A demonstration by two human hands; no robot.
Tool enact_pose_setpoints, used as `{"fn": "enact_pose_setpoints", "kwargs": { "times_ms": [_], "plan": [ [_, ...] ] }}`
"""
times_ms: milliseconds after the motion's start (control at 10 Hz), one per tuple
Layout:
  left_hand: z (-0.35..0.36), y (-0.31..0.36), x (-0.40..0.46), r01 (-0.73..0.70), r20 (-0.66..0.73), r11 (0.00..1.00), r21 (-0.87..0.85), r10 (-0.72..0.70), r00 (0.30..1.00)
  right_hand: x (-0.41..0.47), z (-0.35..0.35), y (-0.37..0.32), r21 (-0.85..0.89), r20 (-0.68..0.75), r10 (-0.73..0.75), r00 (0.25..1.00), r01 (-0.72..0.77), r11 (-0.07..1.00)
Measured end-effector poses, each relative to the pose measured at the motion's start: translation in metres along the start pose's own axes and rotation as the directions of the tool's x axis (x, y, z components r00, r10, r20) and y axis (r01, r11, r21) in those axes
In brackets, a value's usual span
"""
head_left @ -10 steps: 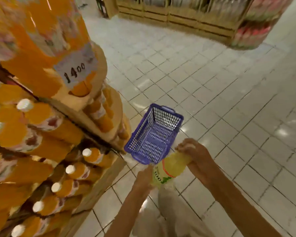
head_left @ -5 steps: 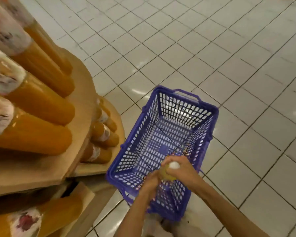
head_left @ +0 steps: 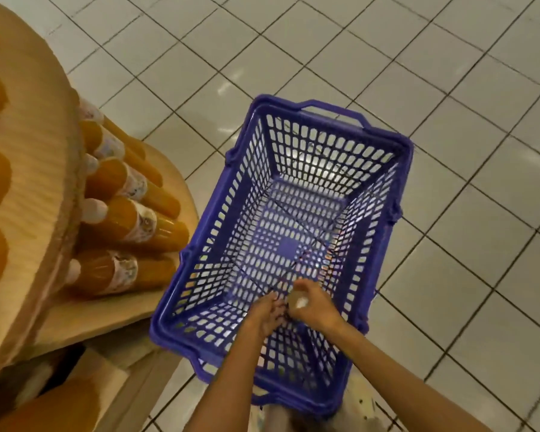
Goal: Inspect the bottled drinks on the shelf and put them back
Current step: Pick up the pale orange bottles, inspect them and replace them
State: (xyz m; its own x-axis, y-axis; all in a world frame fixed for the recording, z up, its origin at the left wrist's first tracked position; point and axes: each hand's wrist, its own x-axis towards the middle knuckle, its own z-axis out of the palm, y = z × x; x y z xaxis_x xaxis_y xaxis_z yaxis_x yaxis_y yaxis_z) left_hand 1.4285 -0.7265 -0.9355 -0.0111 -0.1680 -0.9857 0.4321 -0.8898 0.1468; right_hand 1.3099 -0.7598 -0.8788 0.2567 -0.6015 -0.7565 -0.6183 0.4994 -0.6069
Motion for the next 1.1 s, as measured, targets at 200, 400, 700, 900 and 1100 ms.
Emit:
{"fn": "enact_pose_setpoints", "kwargs": {
  "times_ms": [200, 400, 700, 900, 1100],
  "plan": [
    [0.018, 0.033, -0.194, -0.159, -0.082, 0.973, 0.166, 0.174, 0.981, -0.153, -0.073, -0.091, 0.306, -0.079, 0.033, 0.996, -0.007, 0.952],
    [0.072, 0.063, -0.563, -0.413, 0.125, 0.839, 0.354, 0.395, 0.910, -0.466, -0.177, -0.226, 0.435, -0.294, -0.126, 0.947, 0.250, 0.865],
    [0.137, -0.029, -0.740, -0.545, 0.468, 0.631, 0.553, 0.305, 0.829, -0.738, -0.143, -0.146, 0.581, -0.697, 0.189, 0.692, 0.390, 0.714],
    [0.217, -0.142, -0.745, -0.568, 0.587, 0.149, 0.809, -0.172, 0.791, -0.842, -0.023, -0.062, 0.692, -0.663, 0.682, 0.309, 0.601, 0.400],
    [0.253, -0.320, -0.774, -0.719, 0.535, -0.191, 0.669, -0.548, 0.643, -0.917, 0.111, -0.009, 0.567, -0.356, 0.932, 0.068, 0.808, 0.158]
  ]
}}
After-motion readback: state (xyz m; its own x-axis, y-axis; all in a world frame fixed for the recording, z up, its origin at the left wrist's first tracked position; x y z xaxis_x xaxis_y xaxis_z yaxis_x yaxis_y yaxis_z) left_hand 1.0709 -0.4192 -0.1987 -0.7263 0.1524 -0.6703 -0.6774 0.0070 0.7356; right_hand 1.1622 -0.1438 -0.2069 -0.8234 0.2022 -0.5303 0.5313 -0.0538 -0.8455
